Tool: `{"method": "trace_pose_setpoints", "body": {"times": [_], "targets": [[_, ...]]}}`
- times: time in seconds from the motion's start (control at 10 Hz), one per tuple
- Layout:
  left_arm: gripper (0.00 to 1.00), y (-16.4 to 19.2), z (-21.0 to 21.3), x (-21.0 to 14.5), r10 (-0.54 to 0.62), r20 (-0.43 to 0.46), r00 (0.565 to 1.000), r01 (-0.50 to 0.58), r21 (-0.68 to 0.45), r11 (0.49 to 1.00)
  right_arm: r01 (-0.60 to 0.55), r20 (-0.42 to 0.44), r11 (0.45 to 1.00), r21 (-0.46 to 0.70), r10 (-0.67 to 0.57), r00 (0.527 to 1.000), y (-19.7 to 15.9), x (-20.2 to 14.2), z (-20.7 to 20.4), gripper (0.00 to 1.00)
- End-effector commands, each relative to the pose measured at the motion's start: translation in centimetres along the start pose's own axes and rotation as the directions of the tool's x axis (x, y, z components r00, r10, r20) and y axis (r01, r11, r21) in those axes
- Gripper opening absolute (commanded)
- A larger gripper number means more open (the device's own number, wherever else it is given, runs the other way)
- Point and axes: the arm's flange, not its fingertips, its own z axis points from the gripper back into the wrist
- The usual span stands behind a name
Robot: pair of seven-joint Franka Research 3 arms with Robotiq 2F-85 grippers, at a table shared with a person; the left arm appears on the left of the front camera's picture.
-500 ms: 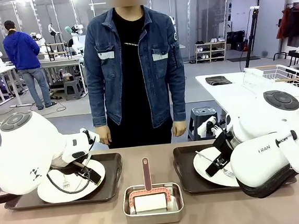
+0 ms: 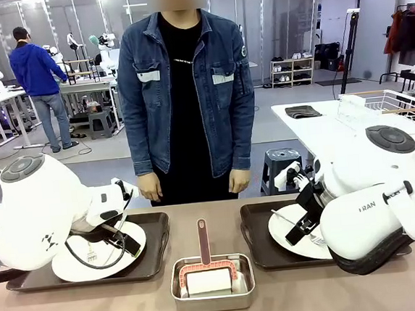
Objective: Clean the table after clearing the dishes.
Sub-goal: When the left (or right) Handle tray is removed, use the left hand (or right hand) to clean the left (or right) side of the table with the Lint Roller.
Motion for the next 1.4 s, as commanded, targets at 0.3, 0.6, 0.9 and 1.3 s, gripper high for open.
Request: {"method": "trace_pose_setpoints", "body": {"times": [0.3,0.6,0.9,1.3], "targets": [[1.00,0.0,0.0,0.0,0.001,0.000,1.000,-0.001,0.000,1.000,0.000,0.002,1.000,0.000,0.000,1.000,0.1,0.0,0.1,1.00],[1.00,0.0,0.0,0.0,0.000,0.000,1.000,0.000,0.000,1.000,-0.068,0.007,0.997,0.049,0.068,0.998,-1.4,1.2,0.7,1.00],[1.00,4.5,4.4,3.4,-0.033,-0.022,0.999,0.027,-0.221,0.975,-0.022,-0.004,0.986,0.164,0.023,1.000,-5.6,5.2,3.7,1.00],[1.00,12.5,11.0,0.2,0.033,0.052,0.998,0.010,-0.667,0.745,0.167,0.008,0.742,0.649,-0.226,0.974,-12.6,4.6,7.2,1.00]]}}
